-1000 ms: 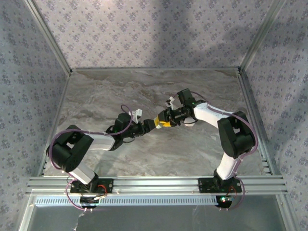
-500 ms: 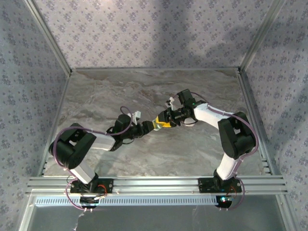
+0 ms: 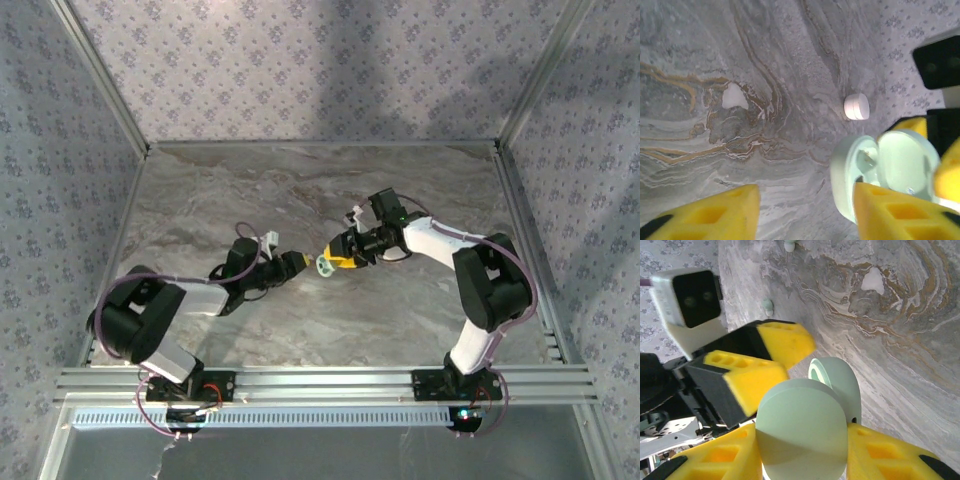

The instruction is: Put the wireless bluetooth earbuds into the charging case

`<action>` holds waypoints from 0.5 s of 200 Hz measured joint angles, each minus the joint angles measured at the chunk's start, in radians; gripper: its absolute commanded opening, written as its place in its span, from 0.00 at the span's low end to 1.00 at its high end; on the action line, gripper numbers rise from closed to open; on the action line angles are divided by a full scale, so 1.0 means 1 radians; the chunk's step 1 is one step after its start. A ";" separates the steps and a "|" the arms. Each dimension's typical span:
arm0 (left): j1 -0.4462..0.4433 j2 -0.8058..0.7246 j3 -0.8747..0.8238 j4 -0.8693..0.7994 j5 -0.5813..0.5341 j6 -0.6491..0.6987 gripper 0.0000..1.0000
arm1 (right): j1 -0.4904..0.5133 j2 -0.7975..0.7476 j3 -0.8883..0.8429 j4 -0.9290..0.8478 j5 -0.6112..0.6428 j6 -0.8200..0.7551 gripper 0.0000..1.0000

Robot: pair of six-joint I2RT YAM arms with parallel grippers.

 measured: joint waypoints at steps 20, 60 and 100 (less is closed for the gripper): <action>0.005 -0.069 0.001 -0.064 -0.008 0.029 0.14 | 0.000 0.031 0.000 0.000 0.000 -0.007 0.40; 0.005 -0.107 0.007 -0.142 -0.011 0.062 0.00 | 0.010 0.098 0.000 0.017 -0.009 -0.008 0.40; -0.019 -0.053 0.034 -0.145 -0.006 0.062 0.00 | 0.029 0.138 0.000 0.050 -0.029 -0.007 0.40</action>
